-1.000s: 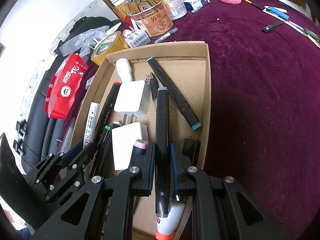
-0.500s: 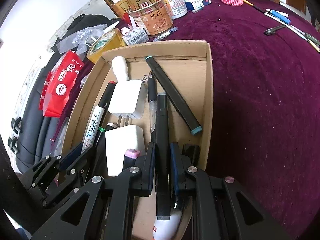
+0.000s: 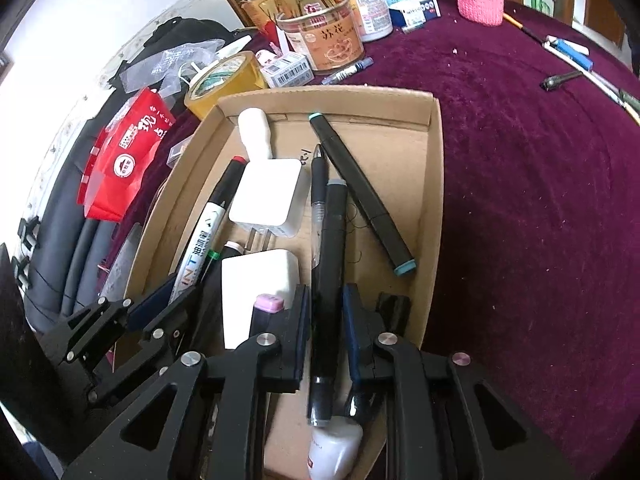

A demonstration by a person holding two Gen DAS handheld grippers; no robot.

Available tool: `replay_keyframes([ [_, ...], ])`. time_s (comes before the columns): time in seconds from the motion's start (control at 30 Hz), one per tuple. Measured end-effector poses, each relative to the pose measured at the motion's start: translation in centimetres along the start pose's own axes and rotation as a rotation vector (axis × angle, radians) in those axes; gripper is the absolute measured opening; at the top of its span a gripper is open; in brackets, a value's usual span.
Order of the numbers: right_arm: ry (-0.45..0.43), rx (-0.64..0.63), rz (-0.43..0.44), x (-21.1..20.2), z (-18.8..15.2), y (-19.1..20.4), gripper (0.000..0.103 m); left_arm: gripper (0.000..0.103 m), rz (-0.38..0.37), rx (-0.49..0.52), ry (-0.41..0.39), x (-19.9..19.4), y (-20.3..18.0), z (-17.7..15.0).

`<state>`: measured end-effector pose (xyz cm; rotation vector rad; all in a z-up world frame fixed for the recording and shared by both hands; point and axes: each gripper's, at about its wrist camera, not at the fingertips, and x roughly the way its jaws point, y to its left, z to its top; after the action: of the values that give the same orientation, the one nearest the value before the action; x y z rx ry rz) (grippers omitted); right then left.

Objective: Organize rigid objects

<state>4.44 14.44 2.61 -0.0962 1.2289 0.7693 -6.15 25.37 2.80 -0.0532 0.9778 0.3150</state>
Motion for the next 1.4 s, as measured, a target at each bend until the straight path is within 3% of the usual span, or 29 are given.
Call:
replay_keyframes([
  [0.03, -0.005, -0.004, -0.007, -0.2, -0.1, 0.1, 0.023, 0.02, 0.002, -0.005, 0.002, 0.0, 0.1, 0.0],
  [0.17, -0.04, -0.018, -0.027, -1.4, -0.4, 0.0, 0.037, 0.065, -0.001, -0.031, -0.005, -0.1, 0.4, -0.2],
  [0.33, -0.113, -0.037, -0.044, -4.0, -1.0, -0.3, 0.056, 0.079, -0.003, -0.035, -0.031, -1.0, 0.1, -0.4],
  [0.4, -0.158, -0.07, -0.062, -5.7, -1.4, -0.3, 0.064, 0.079, 0.0, -0.046, -0.057, -1.8, 0.0, -0.4],
  [0.53, -0.232, -0.138, -0.081, -8.8, -2.5, -0.2, 0.07, 0.079, 0.02, -0.066, -0.125, -4.3, -0.3, -0.3],
  [0.73, -0.339, -0.264, -0.021, -13.3, -6.7, -1.2, 0.077, 0.079, 0.042, -0.131, -0.144, -9.4, -1.8, -1.1],
  [0.87, -0.378, -0.368, 0.033, -15.3, -10.7, -2.6, 0.081, 0.081, 0.078, -0.103, -0.193, -13.4, -4.7, -2.5],
  [1.0, -0.412, -0.397, 0.092, -16.6, -13.3, -4.5, 0.084, 0.083, 0.13, -0.099, -0.25, -16.7, -7.8, -3.9],
  [1.07, -0.397, -0.369, 0.125, -16.6, -13.6, -5.5, 0.084, 0.083, 0.187, -0.15, -0.253, -17.7, -8.8, -4.2],
  [1.2, -0.384, -0.357, 0.122, -16.7, -14.2, -6.0, 0.084, 0.083, 0.287, -0.204, -0.312, -20.1, -10.2, -5.6],
  [1.27, -0.38, -0.372, 0.128, -16.8, -14.6, -5.9, 0.084, 0.083, 0.272, -0.198, -0.279, -20.6, -10.7, -5.8],
  [1.4, -0.364, -0.415, 0.145, -16.8, -14.8, -4.7, 0.084, 0.083, 0.315, -0.156, -0.17, -19.9, -11.6, -6.4],
])
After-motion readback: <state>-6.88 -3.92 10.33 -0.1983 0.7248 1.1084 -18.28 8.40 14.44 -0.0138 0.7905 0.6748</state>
